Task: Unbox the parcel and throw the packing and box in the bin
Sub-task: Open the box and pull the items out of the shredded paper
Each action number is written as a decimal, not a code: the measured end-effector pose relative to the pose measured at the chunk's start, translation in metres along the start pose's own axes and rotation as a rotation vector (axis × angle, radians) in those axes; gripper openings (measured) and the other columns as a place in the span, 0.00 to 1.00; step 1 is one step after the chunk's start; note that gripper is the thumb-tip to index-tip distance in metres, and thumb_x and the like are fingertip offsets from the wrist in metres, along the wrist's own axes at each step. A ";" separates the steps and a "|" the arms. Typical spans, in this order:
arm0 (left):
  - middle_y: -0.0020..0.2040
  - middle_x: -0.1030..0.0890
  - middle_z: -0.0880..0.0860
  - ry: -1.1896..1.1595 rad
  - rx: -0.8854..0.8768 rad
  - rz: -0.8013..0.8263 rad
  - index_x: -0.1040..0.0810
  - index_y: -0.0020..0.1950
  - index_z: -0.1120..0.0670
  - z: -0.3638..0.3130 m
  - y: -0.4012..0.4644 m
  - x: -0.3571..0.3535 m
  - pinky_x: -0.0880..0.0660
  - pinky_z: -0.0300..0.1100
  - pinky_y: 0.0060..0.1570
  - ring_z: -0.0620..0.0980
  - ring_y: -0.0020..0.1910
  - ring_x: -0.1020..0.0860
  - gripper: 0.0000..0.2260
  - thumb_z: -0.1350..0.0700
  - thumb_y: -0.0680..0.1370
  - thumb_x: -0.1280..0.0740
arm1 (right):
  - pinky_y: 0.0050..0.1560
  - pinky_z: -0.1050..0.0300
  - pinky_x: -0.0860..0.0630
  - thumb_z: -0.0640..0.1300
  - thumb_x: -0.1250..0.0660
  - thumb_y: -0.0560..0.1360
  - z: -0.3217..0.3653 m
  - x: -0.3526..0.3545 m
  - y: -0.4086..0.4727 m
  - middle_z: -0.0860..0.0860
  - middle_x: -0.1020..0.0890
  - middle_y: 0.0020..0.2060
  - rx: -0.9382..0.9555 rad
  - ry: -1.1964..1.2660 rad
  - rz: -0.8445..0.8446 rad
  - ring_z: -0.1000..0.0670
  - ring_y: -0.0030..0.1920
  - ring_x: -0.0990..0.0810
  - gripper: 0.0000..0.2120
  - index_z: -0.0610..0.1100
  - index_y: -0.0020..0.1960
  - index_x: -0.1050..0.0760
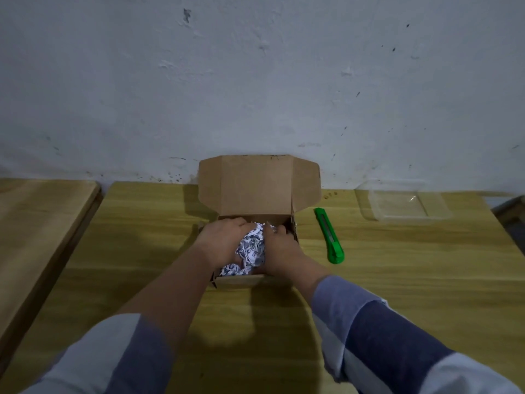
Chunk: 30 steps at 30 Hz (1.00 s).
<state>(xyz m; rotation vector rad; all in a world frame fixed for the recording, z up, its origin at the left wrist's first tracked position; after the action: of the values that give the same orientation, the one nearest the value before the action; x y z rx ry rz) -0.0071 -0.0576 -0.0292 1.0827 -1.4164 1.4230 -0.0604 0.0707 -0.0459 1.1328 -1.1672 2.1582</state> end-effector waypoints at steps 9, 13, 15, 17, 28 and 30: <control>0.70 0.32 0.48 -0.045 -0.021 0.093 0.41 0.74 0.47 0.003 0.004 -0.004 0.26 0.48 0.54 0.53 0.64 0.27 0.38 0.54 0.69 0.24 | 0.72 0.43 0.38 0.57 0.26 0.68 0.004 -0.004 0.004 0.39 0.46 0.74 -0.041 -0.003 0.060 0.37 0.73 0.43 0.52 0.43 0.77 0.56; 0.70 0.31 0.50 -0.069 -0.011 0.080 0.43 0.76 0.48 0.002 0.006 -0.008 0.25 0.50 0.56 0.54 0.62 0.25 0.39 0.53 0.70 0.25 | 0.70 0.45 0.35 0.54 0.27 0.70 0.005 -0.011 0.011 0.40 0.42 0.72 -0.042 -0.047 -0.008 0.37 0.71 0.39 0.47 0.41 0.76 0.52; 0.69 0.31 0.49 -0.087 -0.010 0.095 0.41 0.75 0.47 0.003 0.006 -0.009 0.27 0.49 0.56 0.55 0.62 0.26 0.39 0.51 0.69 0.25 | 0.67 0.46 0.32 0.55 0.27 0.68 0.004 -0.013 0.013 0.42 0.38 0.70 -0.019 -0.044 -0.035 0.38 0.69 0.36 0.46 0.41 0.75 0.48; 0.68 0.29 0.49 -0.128 0.001 0.077 0.38 0.74 0.46 0.002 0.006 -0.008 0.28 0.47 0.56 0.54 0.62 0.25 0.38 0.51 0.68 0.24 | 0.67 0.47 0.31 0.55 0.27 0.68 0.003 -0.011 0.010 0.43 0.36 0.68 -0.002 -0.019 -0.060 0.39 0.68 0.34 0.44 0.42 0.74 0.45; 0.56 0.19 0.48 -0.524 0.139 -0.161 0.23 0.62 0.42 -0.003 -0.011 0.013 0.24 0.44 0.50 0.50 0.54 0.21 0.27 0.54 0.65 0.22 | 0.63 0.51 0.29 0.52 0.23 0.62 0.000 0.027 -0.018 0.46 0.28 0.65 0.162 0.008 -0.160 0.43 0.65 0.27 0.44 0.46 0.73 0.40; 0.54 0.19 0.49 -0.535 0.152 -0.187 0.22 0.60 0.43 -0.003 -0.017 0.025 0.25 0.42 0.47 0.51 0.53 0.21 0.26 0.54 0.63 0.20 | 0.63 0.51 0.28 0.53 0.23 0.62 0.004 0.043 -0.025 0.46 0.26 0.64 0.199 0.011 -0.177 0.43 0.64 0.26 0.43 0.47 0.71 0.38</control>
<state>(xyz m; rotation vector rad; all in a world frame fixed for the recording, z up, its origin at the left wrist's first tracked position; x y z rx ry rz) 0.0018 -0.0547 -0.0002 1.7392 -1.5303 1.1661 -0.0658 0.0812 0.0025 1.2543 -0.8268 2.1754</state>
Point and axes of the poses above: each hand's wrist, its own y-axis towards the middle knuckle, its own x-axis out of the back of the hand, z = x × y, the point moved 1 cm from there along y, towards the middle knuckle
